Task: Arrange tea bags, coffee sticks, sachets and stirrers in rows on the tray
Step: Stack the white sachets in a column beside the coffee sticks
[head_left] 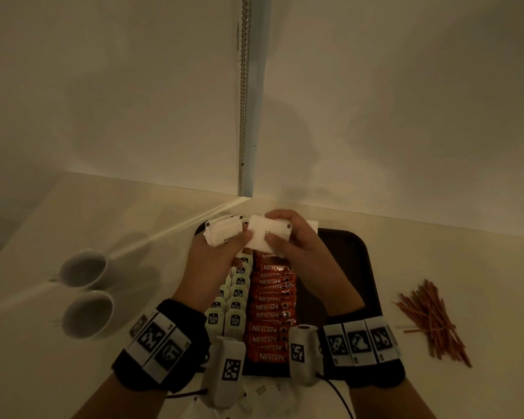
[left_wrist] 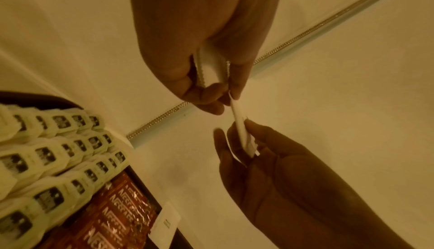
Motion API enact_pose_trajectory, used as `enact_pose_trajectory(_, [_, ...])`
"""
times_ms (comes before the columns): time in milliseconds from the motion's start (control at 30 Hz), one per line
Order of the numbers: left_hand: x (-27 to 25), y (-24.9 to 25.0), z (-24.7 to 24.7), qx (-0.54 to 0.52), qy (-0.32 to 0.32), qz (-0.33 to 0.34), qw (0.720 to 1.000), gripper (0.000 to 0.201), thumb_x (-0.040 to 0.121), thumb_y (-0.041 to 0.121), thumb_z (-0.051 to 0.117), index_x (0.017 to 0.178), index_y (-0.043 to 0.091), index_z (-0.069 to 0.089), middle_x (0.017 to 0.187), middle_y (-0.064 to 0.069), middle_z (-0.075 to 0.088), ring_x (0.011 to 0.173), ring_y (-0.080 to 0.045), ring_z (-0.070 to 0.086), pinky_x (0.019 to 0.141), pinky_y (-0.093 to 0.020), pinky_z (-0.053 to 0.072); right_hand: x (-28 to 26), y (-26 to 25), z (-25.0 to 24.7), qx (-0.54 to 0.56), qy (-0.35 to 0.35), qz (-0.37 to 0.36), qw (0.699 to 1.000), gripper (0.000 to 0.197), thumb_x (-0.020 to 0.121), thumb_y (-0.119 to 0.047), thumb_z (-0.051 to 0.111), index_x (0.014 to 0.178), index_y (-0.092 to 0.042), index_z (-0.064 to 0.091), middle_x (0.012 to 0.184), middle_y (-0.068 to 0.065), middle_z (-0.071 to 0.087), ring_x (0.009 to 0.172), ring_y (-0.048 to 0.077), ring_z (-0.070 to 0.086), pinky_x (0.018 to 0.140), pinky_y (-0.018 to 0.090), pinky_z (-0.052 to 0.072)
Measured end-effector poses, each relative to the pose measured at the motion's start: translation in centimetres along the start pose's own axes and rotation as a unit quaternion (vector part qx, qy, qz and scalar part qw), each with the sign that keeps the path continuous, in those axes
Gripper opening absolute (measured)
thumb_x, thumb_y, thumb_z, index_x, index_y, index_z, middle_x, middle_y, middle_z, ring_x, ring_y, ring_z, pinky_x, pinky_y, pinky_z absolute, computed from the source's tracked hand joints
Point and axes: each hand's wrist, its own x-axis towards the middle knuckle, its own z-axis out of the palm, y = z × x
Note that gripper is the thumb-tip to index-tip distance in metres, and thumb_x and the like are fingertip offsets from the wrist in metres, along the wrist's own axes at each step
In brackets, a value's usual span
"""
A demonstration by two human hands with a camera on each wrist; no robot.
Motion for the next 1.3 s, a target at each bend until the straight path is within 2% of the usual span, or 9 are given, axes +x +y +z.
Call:
enact_pose_trajectory(133, [0.2,0.9,0.3,0.064,-0.01,0.035,0.997,0.006,0.084,0.014,0.069,0.086,0.019,0.071,0.069,0.006,0.07,0.059,-0.003,0.06,0.047,-0.018,0.044,-0.1,0.2,-0.8,-0.105,0.009,-0.006,0.994,0.009,0.089,-0.017,0.059,0.095,-0.019,0.065,0.097,-0.001,0.068,0.09,0.015,0.066,0.079,0.029,0.056])
enact_pose_trajectory(200, [0.5,1.1,0.5,0.068,-0.016,0.026,0.997,0.004,0.084,0.016,0.07,0.085,0.02,0.071,0.072,0.006,0.071,0.062,-0.004,0.06,0.047,-0.018,0.044,-0.2,0.6,-1.4,-0.099,-0.005,0.009,0.995,0.012,0.087,-0.015,0.061,0.097,-0.018,0.066,0.096,-0.001,0.07,0.089,0.011,0.068,0.077,0.024,0.056])
enact_pose_trajectory(333, [0.5,1.0,0.4,-0.015,-0.027,-0.056,0.998,0.017,0.09,0.021,0.061,0.104,0.012,0.066,0.086,-0.008,0.07,0.072,-0.018,0.065,0.05,-0.02,0.048,0.0,2.7,-3.7,0.031,0.043,0.045,0.998,0.017,0.088,-0.008,0.058,0.103,-0.01,0.065,0.1,0.004,0.07,0.093,0.017,0.068,0.076,0.023,0.055])
enact_pose_trajectory(433, [0.1,0.4,-0.5,-0.064,-0.022,-0.104,0.992,0.017,0.093,0.019,0.054,0.102,0.009,0.065,0.088,-0.014,0.068,0.072,-0.024,0.065,0.049,-0.02,0.05,0.5,4.7,-5.7,0.144,0.09,0.055,0.984,0.018,0.089,-0.004,0.053,0.103,-0.007,0.063,0.101,0.006,0.069,0.093,0.017,0.067,0.074,0.023,0.054])
enact_pose_trajectory(500, [0.0,-0.3,-1.1,-0.067,-0.021,-0.122,0.99,0.018,0.095,0.017,0.052,0.1,0.007,0.065,0.089,-0.015,0.068,0.073,-0.025,0.066,0.05,-0.021,0.052,1.1,6.0,-7.3,0.149,0.137,0.051,0.978,0.02,0.089,-0.003,0.053,0.106,-0.009,0.062,0.101,0.005,0.069,0.092,0.016,0.066,0.074,0.024,0.053])
enact_pose_trajectory(667, [-0.2,-1.3,-1.9,-0.081,-0.017,-0.154,0.985,0.02,0.097,0.016,0.045,0.103,0.011,0.064,0.089,-0.016,0.073,0.076,-0.028,0.071,0.055,-0.024,0.057,3.9,9.5,-12.3,-0.026,0.293,0.09,0.952,0.018,0.088,-0.002,0.058,0.105,-0.006,0.062,0.107,0.012,0.067,0.098,0.023,0.062,0.091,0.036,0.051])
enact_pose_trajectory(800, [0.0,-1.6,-2.4,-0.11,-0.019,-0.171,0.979,0.025,0.098,0.013,0.038,0.109,0.007,0.059,0.095,-0.023,0.071,0.084,-0.037,0.069,0.054,-0.026,0.057,6.3,12.0,-15.4,-0.242,0.326,0.149,0.902,0.021,0.087,-0.01,0.062,0.107,-0.007,0.062,0.109,0.011,0.066,0.1,0.026,0.061,0.093,0.041,0.05])
enact_pose_trajectory(967, [0.1,-1.8,-2.6,-0.124,-0.022,-0.178,0.976,0.025,0.097,0.011,0.035,0.104,0.007,0.059,0.089,-0.023,0.072,0.074,-0.035,0.071,0.056,-0.029,0.059,7.7,13.3,-16.0,-0.284,0.329,0.169,0.885,0.02,0.086,-0.014,0.064,0.105,-0.007,0.062,0.107,0.011,0.066,0.101,0.027,0.06,0.087,0.035,0.049])
enact_pose_trajectory(1300, [-0.1,-1.4,-2.6,-0.172,-0.02,-0.191,0.966,0.024,0.097,0.01,0.036,0.106,0.004,0.057,0.092,-0.027,0.07,0.076,-0.036,0.071,0.067,-0.036,0.058,8.8,14.5,-14.8,-0.299,0.373,0.144,0.866,0.017,0.086,-0.015,0.064,0.095,-0.001,0.061,0.097,0.017,0.067,0.094,0.031,0.061,0.074,0.026,0.042])
